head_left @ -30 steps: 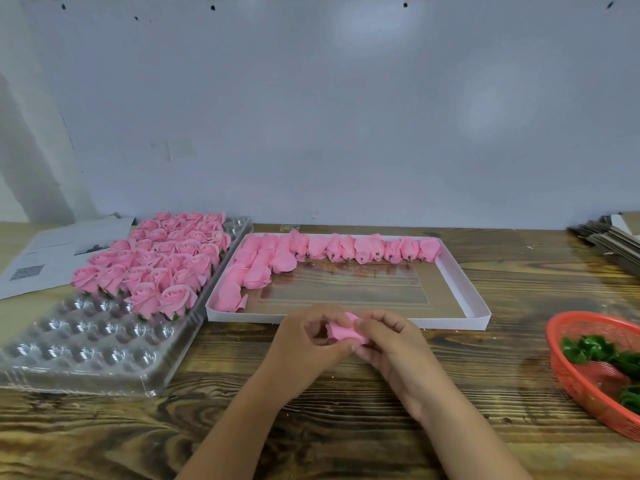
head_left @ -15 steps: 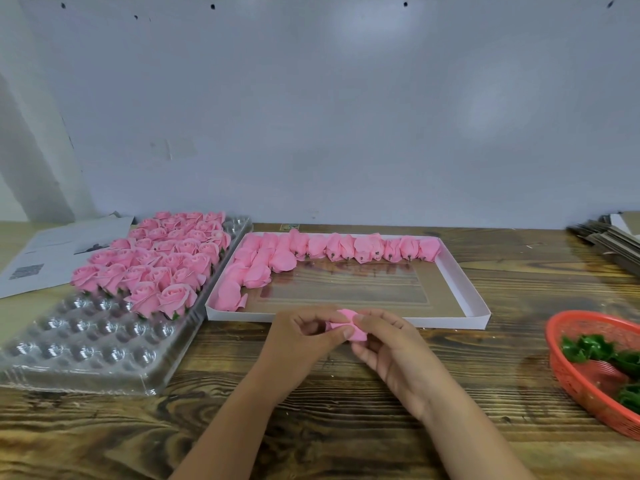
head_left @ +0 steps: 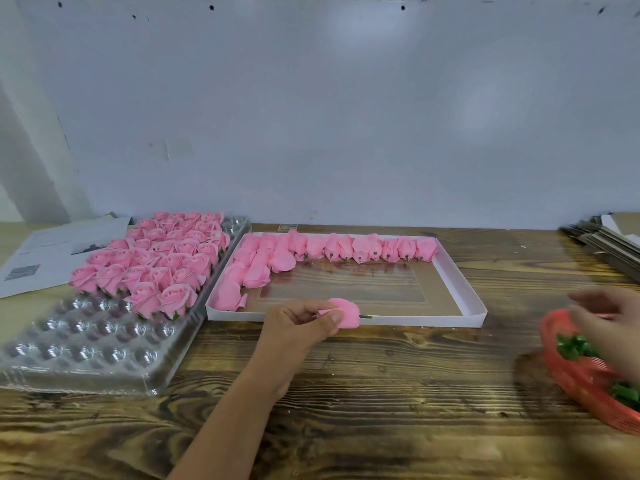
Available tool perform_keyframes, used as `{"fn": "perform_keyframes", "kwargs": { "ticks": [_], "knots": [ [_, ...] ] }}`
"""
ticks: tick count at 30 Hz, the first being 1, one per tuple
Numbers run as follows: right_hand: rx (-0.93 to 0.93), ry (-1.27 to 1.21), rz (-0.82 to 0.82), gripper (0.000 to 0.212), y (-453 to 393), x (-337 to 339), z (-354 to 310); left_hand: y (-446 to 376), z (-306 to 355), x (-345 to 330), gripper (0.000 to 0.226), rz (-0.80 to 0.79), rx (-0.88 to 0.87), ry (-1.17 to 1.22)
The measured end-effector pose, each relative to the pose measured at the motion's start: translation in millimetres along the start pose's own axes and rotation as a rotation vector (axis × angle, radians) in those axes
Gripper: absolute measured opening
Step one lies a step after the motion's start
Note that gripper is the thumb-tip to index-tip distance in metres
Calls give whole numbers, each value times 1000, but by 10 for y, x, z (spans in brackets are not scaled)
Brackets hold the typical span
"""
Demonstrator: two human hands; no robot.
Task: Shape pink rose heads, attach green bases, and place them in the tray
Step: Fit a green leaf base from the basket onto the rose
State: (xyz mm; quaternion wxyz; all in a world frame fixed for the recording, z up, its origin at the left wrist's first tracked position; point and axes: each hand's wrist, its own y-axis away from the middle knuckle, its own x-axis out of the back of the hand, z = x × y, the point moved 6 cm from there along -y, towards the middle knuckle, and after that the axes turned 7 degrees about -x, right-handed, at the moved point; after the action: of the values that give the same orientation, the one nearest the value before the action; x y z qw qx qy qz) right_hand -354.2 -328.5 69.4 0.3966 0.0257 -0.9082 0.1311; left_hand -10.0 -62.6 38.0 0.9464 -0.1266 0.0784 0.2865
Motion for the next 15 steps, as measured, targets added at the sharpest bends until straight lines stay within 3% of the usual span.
{"fn": "perform_keyframes", "kwargs": {
  "ticks": [3, 6, 11, 15],
  "knots": [
    [-115, 250, -247, 33, -366, -47, 808, 1, -17, -9, 25, -25, 12, -9],
    [-104, 543, -379, 47, -386, -248, 945, 2, -24, -16, 27, -30, 20, -12],
    [22, 680, -243, 31, -395, -262, 626, -3, -14, -41, 26, -40, 15, -5],
    [130, 607, -201, 33, -354, -384, 497, 9, -21, -30, 28, -35, 21, -7]
  ]
}}
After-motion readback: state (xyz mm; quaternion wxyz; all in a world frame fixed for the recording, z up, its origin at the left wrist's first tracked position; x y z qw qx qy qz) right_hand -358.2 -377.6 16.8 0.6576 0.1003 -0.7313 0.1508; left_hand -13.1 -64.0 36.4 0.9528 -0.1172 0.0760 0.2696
